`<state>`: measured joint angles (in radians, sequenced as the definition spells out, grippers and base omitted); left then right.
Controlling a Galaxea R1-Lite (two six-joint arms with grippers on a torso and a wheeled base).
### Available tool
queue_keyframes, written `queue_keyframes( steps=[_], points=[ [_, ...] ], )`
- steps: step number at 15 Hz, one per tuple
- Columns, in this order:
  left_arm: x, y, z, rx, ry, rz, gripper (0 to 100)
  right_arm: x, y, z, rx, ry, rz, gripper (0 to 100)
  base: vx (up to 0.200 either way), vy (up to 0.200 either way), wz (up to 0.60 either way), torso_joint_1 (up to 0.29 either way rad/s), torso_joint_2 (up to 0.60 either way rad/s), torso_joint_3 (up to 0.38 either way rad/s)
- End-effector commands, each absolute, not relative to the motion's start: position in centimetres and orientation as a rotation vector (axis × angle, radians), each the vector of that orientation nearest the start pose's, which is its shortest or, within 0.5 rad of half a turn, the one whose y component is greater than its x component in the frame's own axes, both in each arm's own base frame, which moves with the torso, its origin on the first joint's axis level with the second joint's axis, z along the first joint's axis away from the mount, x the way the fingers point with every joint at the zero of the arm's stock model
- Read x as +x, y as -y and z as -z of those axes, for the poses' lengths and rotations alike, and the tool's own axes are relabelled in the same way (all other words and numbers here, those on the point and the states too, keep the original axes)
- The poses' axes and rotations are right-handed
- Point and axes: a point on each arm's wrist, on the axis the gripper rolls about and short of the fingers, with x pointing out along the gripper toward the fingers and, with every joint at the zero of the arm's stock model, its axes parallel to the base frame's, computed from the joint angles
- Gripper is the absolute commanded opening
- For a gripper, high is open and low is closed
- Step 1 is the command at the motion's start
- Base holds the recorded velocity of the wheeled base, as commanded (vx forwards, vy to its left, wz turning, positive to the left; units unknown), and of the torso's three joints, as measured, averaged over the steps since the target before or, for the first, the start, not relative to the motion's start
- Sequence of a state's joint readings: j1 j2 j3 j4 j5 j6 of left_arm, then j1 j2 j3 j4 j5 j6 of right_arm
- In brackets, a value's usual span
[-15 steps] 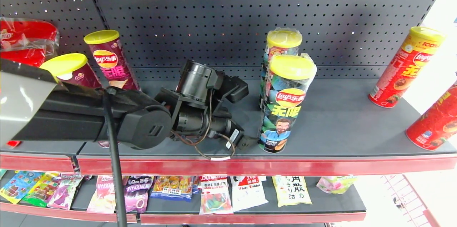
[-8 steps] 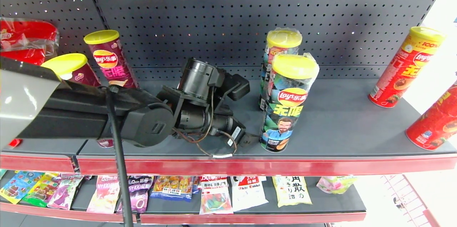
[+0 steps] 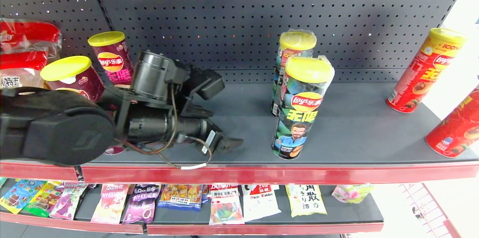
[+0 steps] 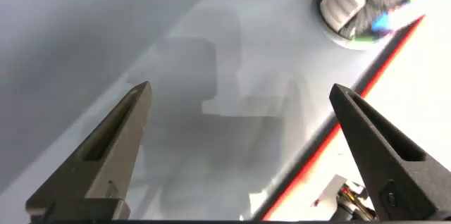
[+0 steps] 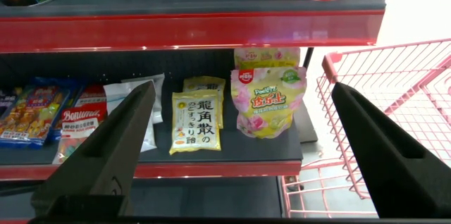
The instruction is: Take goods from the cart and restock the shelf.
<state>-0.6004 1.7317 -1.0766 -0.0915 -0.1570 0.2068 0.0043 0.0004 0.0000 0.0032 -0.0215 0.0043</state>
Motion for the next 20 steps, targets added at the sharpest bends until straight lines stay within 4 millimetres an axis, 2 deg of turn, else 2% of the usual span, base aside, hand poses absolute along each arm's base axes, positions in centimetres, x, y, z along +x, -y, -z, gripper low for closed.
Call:
queue_keyframes(
  steps=[1,2,3,4,5,6,8,11,12,13,14,16,18,20],
  points=[
    [18.9,11.7,-22.8,0.285,-0.402,0.731,100,-2.3,0.1,-7.5,0.005,-0.003,0.017,100,0.0,0.0,0.0,0.0,0.0,0.0],
    [16.5,10.0,-23.2,0.279,-0.39,0.717,100,-2.3,0.1,-7.5,0.005,-0.003,0.017,100,0.0,0.0,0.0,0.0,0.0,0.0],
    [15.1,9.0,-23.3,0.275,-0.38,0.708,100,-2.3,0.1,-7.5,0.005,-0.003,0.017,100,0.0,0.0,0.0,0.0,0.0,0.0],
    [12.4,7.0,-23.5,0.264,-0.358,0.678,100,-2.3,0.1,-7.5,0.005,-0.003,0.015,100,0.0,0.0,0.0,0.0,0.0,0.0],
    [10.8,5.9,-23.4,0.255,-0.341,0.653,100,-2.3,0.1,-7.5,0.005,-0.003,0.015,100,0.0,0.0,0.0,0.0,0.0,0.0],
    [7.9,3.8,-22.7,0.241,-0.306,0.598,100,-2.3,0.1,-7.5,0.005,-0.003,0.015,100,0.0,0.0,0.0,0.0,0.0,0.0],
    [3.5,1.7,-21.2,0.225,-0.289,0.535,100,-2.3,0.1,-7.5,0.005,-0.003,0.015,100,0.0,0.0,0.0,0.0,0.0,0.0],
    [-1.7,-0.1,-18.9,0.201,-0.292,0.436,100,-2.3,0.1,-7.5,0.005,-0.003,0.015,100,0.0,0.0,0.0,0.0,0.0,0.0],
    [-2.6,-0.2,-17.9,0.162,-0.279,0.372,100,-2.3,0.1,-7.5,0.005,-0.003,0.015,100,0.0,0.0,0.0,0.0,0.0,0.0],
    [-2.6,-0.2,-17.9,0.162,-0.279,0.372,100,-2.3,0.1,-7.5,0.005,-0.003,0.015,100,0.0,0.0,0.0,0.0,0.0,0.0],
    [-3.9,-0.2,-16.0,0.082,-0.253,0.199,100,-2.3,0.1,-7.5,0.005,-0.003,0.015,100,0.0,0.0,0.0,0.0,0.0,0.0],
    [-4.7,-0.1,-14.5,0.058,-0.228,0.12,100,-2.3,0.1,-7.5,0.005,-0.003,0.015,100,0.0,0.0,0.0,0.0,0.0,0.0],
    [-5.2,-0.1,-11.6,0.055,-0.207,0.079,100,-2.3,0.1,-7.5,0.005,-0.003,0.015,100,0.0,0.0,0.0,0.0,0.0,0.0],
    [-5.0,-0.1,-11.6,0.038,-0.186,0.071,100,-2.3,0.1,-7.5,0.005,-0.003,0.017,100,0.0,0.0,0.0,0.0,0.0,0.0]
  ],
)
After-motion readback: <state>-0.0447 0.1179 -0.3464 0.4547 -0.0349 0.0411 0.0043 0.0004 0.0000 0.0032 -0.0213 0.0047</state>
